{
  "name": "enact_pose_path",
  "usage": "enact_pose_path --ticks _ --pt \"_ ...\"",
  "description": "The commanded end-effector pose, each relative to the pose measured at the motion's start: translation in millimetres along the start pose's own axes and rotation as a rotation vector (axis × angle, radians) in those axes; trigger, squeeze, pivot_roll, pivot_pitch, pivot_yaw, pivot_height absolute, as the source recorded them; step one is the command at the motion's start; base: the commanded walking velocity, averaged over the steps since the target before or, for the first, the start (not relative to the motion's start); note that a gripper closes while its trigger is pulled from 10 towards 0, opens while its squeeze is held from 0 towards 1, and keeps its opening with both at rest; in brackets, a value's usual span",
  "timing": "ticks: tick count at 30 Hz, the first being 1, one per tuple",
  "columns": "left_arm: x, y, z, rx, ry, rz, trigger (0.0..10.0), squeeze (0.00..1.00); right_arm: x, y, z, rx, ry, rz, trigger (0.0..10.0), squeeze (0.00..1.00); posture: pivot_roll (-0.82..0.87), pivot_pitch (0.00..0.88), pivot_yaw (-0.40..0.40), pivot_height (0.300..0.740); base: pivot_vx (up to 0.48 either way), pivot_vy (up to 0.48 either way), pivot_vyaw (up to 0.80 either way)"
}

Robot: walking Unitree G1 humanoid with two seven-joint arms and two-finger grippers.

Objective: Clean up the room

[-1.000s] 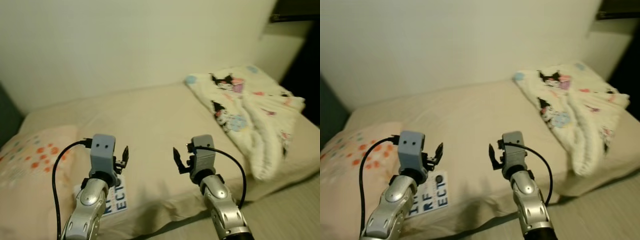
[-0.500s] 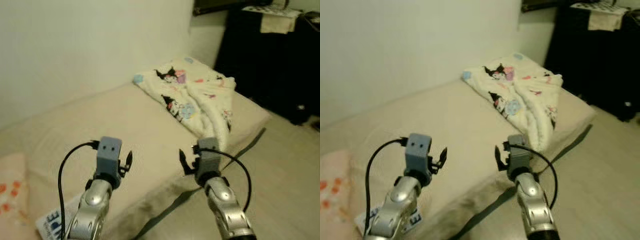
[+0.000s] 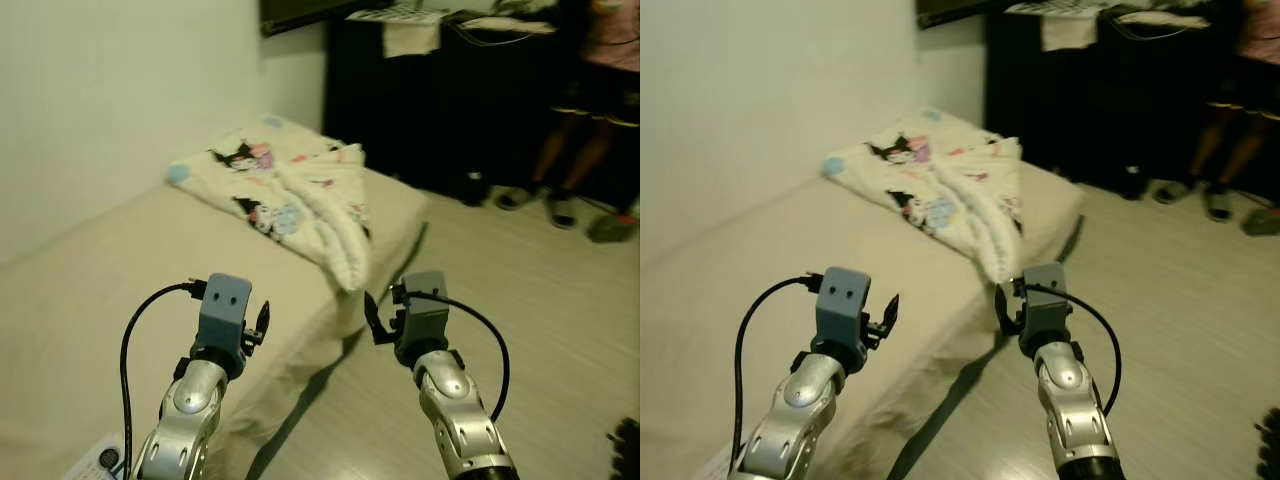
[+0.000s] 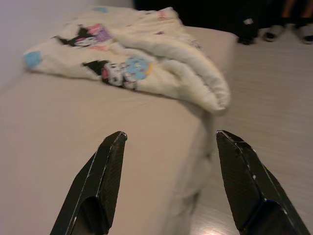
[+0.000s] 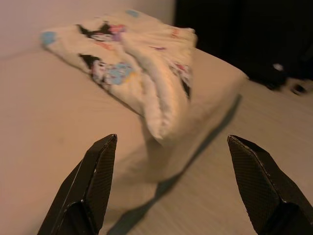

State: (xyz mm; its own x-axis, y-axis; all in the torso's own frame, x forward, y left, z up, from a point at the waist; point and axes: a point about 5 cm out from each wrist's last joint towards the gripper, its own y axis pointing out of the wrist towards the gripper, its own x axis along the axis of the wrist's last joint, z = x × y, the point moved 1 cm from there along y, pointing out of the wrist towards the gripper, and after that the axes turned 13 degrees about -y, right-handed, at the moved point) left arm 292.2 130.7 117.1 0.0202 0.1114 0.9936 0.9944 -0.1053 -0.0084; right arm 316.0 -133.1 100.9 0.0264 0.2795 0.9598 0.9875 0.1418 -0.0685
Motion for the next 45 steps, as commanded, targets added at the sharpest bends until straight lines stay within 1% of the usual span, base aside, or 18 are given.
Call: enact_pose_path --ticks 1,3,6,9,13,15,21,24,32,33,35,39,45 --pt "-3.0 -1.7 4.7 0.017 -0.002 0.018 10.0 0.0 -5.8 -1.4 4.7 0.015 0.023 0.029 10.0 0.0 -0.07 0.104 0.02 0.74 0.0 0.0 -0.8" --pt "-1.6 -2.3 4.5 0.011 -0.038 0.018 10.0 0.0 -5.9 -1.4 4.5 0.012 0.021 0.033 10.0 0.0 -0.07 0.104 0.02 0.74 0.0 0.0 -0.8" --pt "-2.8 -3.7 3.5 0.0 -0.053 0.03 10.0 0.0 -6.5 -1.2 1.7 -0.006 0.003 0.04 10.0 0.0 -0.07 0.107 0.017 0.74 0.0 0.0 -0.8" --pt "-3.5 -4.1 2.9 -0.004 -0.052 0.032 10.0 0.0 -6.6 -1.1 1.2 -0.006 0.003 0.041 10.0 0.0 -0.07 0.108 0.016 0.74 0.0 0.0 -0.8" --pt "-3.5 -4.8 3.1 0.006 -0.039 0.009 10.0 0.0 -6.5 -1.0 1.5 0.002 0.004 0.04 10.0 0.0 -0.07 0.108 0.016 0.74 0.0 0.0 -0.8" --pt "-2.9 -4.4 3.0 0.016 -0.033 -0.002 10.0 0.0 -5.7 -1.2 4.0 0.023 0.03 0.034 10.0 0.0 -0.07 0.108 0.014 0.74 0.0 0.0 -0.8" --pt "-4.4 -3.6 3.0 0.022 -0.034 0.014 10.0 0.0 -5.9 -2.1 6.8 0.035 0.03 0.032 10.0 0.0 -0.07 0.103 0.015 0.74 0.0 0.0 -0.8" --pt "-5.5 -3.4 3.8 0.029 -0.042 0.026 10.0 0.0 -6.6 -2.0 6.8 0.033 0.03 0.035 10.0 0.0 -0.07 0.103 0.015 0.74 0.0 0.0 -0.8" --pt "-4.7 -4.4 5.4 0.04 -0.072 0.011 10.0 0.0 -8.4 -1.3 7.6 0.043 0.01 0.044 10.0 0.0 -0.07 0.095 0.012 0.74 0.0 0.0 -0.8" --pt "-6.2 -4.2 6.5 0.048 -0.054 0.02 10.0 0.0 -10.8 -0.7 8.8 0.053 -0.018 0.057 10.0 0.0 -0.07 0.095 0.012 0.74 0.0 0.0 0.0" --pt "-7.4 -3.5 10.4 0.072 -0.05 0.016 10.0 0.0 -14.7 0.3 12.8 0.078 -0.036 0.075 10.0 0.0 -0.07 0.091 0.008 0.74 0.0 0.0 0.0" --pt "-7.5 -3.2 11.7 0.079 -0.051 0.013 10.0 0.0 -15.0 0.6 14.0 0.086 -0.037 0.074 10.0 0.0 -0.07 0.091 0.008 0.74 0.0 0.0 0.0" --pt "-6.3 -3.6 13.1 0.079 -0.039 0.007 10.0 0.0 -13.4 0.6 15.9 0.093 -0.013 0.07 10.0 0.0 -0.07 0.092 0.009 0.74 0.345 0.0 0.0"
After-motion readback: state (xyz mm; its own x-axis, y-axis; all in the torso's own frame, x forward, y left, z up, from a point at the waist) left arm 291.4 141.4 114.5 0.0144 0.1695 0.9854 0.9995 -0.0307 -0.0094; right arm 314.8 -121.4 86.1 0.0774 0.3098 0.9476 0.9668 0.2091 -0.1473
